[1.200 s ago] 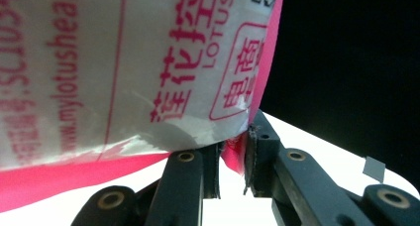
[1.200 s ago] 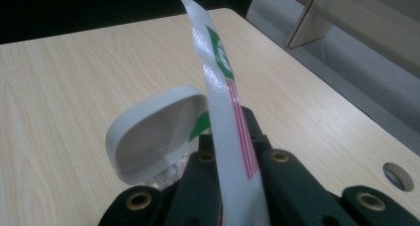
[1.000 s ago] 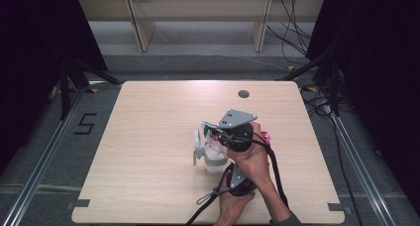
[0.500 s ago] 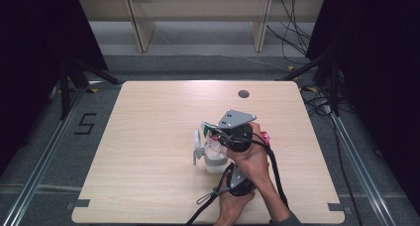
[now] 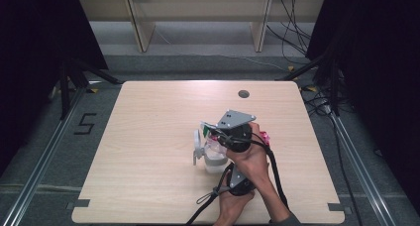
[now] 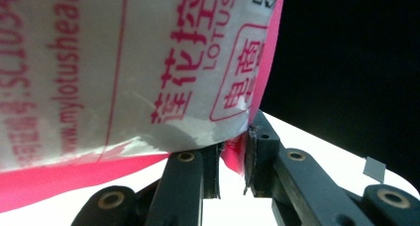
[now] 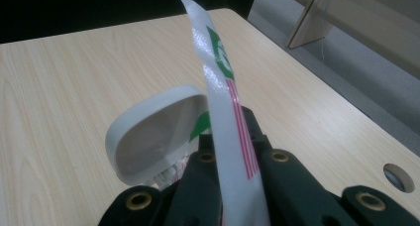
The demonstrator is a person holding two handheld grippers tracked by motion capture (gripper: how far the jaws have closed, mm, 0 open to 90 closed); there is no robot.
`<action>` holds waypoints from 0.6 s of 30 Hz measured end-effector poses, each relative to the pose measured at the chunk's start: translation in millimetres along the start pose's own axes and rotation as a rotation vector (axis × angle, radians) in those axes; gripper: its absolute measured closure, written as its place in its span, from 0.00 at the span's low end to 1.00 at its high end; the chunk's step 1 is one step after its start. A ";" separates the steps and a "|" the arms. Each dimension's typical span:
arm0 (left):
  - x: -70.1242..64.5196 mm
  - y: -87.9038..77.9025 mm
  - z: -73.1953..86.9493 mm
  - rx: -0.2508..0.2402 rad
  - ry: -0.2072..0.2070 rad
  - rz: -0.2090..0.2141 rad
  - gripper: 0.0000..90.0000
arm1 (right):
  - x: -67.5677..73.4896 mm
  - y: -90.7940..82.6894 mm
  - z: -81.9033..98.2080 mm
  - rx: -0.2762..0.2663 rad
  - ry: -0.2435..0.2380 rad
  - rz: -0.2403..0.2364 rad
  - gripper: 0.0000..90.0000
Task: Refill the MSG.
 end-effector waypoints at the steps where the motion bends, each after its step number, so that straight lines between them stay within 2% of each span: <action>1: 0.0 0.8 0.5 0.000 0.011 -0.004 0.87 | 0.1 -0.1 0.0 0.000 -0.001 0.000 1.00; 2: -4.6 -1.0 1.6 0.019 -0.029 0.026 0.87 | -0.3 -0.1 0.0 0.001 -0.011 0.000 1.00; 5: -4.9 0.4 1.7 0.010 -0.038 0.015 0.87 | -0.6 0.0 0.5 0.003 -0.001 0.000 1.00; 7: -5.0 -1.0 1.4 0.018 -0.032 0.026 0.87 | -0.6 -0.3 0.4 0.002 0.000 0.001 1.00; 8: -3.5 -1.6 2.5 0.034 -0.001 0.032 0.87 | 0.0 -0.8 0.2 0.002 0.003 0.002 1.00; 10: -3.2 -1.5 2.5 0.036 -0.001 0.032 0.87 | 1.4 -1.4 0.1 0.003 0.018 -0.007 1.00; 11: -4.9 -0.8 1.6 0.021 -0.028 0.027 0.87 | 1.5 -1.6 0.6 0.006 0.028 -0.001 1.00; 12: -5.2 -0.7 1.4 0.017 -0.035 0.024 0.87 | -0.5 -0.3 0.1 0.002 -0.010 0.005 1.00; 14: -4.4 0.1 1.5 0.011 -0.027 0.018 0.87 | 0.1 -0.1 0.7 0.015 -0.008 -0.002 1.00; 15: 0.6 -0.9 -0.1 0.006 0.026 0.001 0.87 | 1.3 0.1 0.5 0.012 0.003 -0.010 1.00; 17: 1.4 -0.7 -1.3 -0.005 0.018 -0.009 0.87 | 1.7 -0.9 -1.2 0.002 -0.010 -0.006 1.00; 18: 2.5 -0.9 -0.7 0.002 0.026 -0.011 0.87 | 2.5 -0.4 -1.5 0.000 -0.007 -0.002 1.00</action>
Point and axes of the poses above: each handheld gripper's, and its own axes: y roughly forward along the jaws, z roughly out of its underside, x roughly to its left, the point moved 6 cm from there along y, roughly forward along the jaws, and after that the axes turned 11 degrees about -z, right-handed, at the moved point
